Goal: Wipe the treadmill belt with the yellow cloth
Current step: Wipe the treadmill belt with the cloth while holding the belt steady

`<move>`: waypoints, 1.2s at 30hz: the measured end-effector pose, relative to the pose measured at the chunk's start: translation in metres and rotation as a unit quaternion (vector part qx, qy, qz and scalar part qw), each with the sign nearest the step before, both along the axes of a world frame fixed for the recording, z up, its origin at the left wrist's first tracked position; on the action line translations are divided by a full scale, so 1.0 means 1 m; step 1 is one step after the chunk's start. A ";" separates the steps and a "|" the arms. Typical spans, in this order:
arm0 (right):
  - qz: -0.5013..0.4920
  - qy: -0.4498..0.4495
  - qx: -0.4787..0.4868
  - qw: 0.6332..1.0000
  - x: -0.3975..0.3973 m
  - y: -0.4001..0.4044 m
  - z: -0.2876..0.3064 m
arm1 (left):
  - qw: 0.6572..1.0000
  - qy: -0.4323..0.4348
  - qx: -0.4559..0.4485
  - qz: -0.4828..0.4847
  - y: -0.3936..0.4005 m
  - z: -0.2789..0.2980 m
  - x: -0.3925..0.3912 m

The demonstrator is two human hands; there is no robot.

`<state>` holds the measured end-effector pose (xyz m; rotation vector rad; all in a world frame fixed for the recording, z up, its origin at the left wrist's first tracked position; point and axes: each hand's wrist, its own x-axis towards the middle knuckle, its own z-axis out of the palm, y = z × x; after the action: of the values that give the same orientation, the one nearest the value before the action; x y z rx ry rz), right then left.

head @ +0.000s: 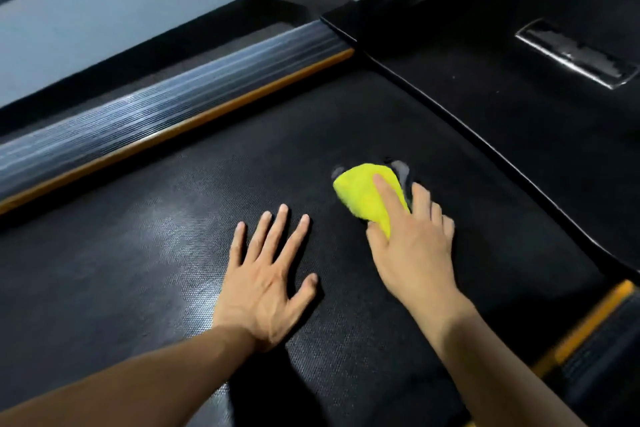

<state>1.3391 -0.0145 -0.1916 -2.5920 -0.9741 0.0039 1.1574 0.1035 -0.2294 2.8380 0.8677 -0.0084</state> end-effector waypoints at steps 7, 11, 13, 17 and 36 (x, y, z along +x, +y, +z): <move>0.117 -0.165 -0.114 0.973 0.003 0.011 0.008 | 1.000 0.017 -0.015 -0.001 -0.004 0.006 0.000; 0.113 -0.030 -0.038 0.992 0.009 0.013 -0.014 | 0.998 0.009 -0.030 -0.046 0.012 0.013 -0.001; 0.087 -0.014 0.009 0.996 0.015 0.020 -0.016 | 0.994 -0.003 -0.008 -0.105 0.051 0.017 0.014; 0.069 -0.003 0.070 0.995 0.047 0.046 -0.005 | 0.996 0.014 0.024 -0.089 0.125 0.017 0.060; 0.242 0.029 0.110 0.964 0.102 0.224 -0.022 | 0.993 0.022 -0.017 -0.114 0.140 0.001 0.070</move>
<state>1.4413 0.2092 -0.2134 -2.0869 -1.4694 0.0915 1.2269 0.2440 -0.2280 2.8985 0.5417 -0.1141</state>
